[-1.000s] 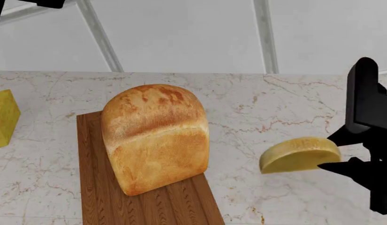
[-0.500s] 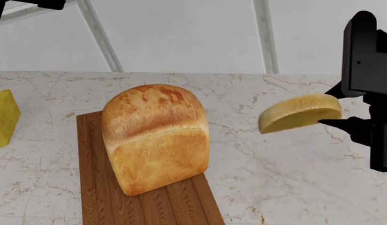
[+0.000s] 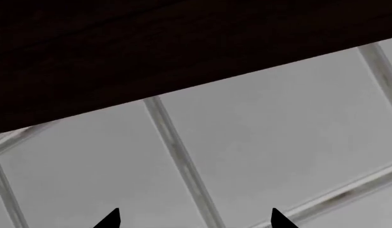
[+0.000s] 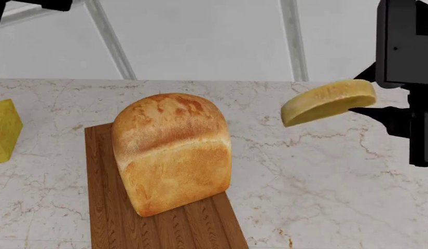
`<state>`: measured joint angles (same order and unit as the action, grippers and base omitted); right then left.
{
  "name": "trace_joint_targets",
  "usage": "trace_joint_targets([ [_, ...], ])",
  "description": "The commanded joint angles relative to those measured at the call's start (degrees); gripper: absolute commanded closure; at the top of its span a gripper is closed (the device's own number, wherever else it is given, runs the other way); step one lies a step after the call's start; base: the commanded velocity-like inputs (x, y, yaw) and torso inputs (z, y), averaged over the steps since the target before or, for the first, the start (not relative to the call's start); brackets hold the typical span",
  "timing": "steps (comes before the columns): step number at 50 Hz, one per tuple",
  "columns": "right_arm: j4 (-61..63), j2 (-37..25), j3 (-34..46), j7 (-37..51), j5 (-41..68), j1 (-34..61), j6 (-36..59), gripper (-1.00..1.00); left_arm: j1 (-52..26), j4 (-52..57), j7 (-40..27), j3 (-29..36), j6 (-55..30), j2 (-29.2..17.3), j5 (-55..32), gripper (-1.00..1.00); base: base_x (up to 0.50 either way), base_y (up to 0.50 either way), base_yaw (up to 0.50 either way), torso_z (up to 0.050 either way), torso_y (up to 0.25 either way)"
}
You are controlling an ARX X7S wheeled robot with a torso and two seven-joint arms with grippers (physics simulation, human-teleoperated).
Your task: Pick up the wedge of cheese and place it on the slice of bread to prepare a simple cheese on bread dish.
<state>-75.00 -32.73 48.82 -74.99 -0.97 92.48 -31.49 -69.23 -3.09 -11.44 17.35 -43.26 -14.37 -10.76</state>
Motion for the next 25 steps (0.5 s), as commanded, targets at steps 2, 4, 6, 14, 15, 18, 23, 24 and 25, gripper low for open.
trace_joint_targets([
  [2,0.1,0.3,-1.0,0.7,0.3,1.1,0.3,1.0,2.9,2.4,-0.5,-0.2,-0.9,-0.1,-0.2,-1.0,0.0,0.0,0.0,0.0,0.0],
  [4,0.1,0.4,-1.0,0.8,0.4,1.4,0.1,1.0,2.7,2.2,-0.4,0.1,-1.5,-0.1,-0.2,-1.0,0.0,0.0,0.0,0.0,0.0],
  [6,0.1,0.6,-1.0,0.6,0.5,1.6,-0.3,1.0,3.0,2.8,-0.5,-0.4,-0.6,-0.1,-0.4,-1.0,0.0,0.0,0.0,0.0,0.0],
  [14,0.1,0.9,2.8,6.1,-4.5,2.7,-8.8,1.0,3.0,3.2,-0.6,-0.6,-0.7,-0.1,-0.8,-1.0,0.0,0.0,0.0,0.0,0.0],
  [15,0.1,1.0,2.5,5.8,-3.5,2.5,-9.4,1.0,3.1,3.2,-0.6,-0.6,-0.6,-0.2,-0.8,-1.0,0.0,0.0,0.0,0.0,0.0],
  [18,0.1,1.8,1.6,4.7,-1.3,2.1,-9.2,1.0,3.0,3.2,-0.7,-0.6,-0.6,-0.2,-0.9,-1.0,0.0,0.0,0.0,0.0,0.0],
  [23,0.1,2.1,2.6,9.1,-2.4,2.4,-9.8,1.0,2.9,3.2,-0.8,-0.5,-0.7,-0.2,-1.0,-1.0,0.0,0.0,0.0,0.0,0.0],
  [24,0.1,2.1,3.3,10.1,-3.0,2.5,-9.8,1.0,2.9,3.2,-0.8,-0.6,-0.8,-0.2,-1.0,-1.0,0.0,0.0,0.0,0.0,0.0],
  [25,0.1,2.3,2.5,10.4,-1.7,2.4,-10.6,1.0,3.0,3.2,-0.8,-0.6,-0.7,-0.3,-1.0,-1.0,0.0,0.0,0.0,0.0,0.0],
])
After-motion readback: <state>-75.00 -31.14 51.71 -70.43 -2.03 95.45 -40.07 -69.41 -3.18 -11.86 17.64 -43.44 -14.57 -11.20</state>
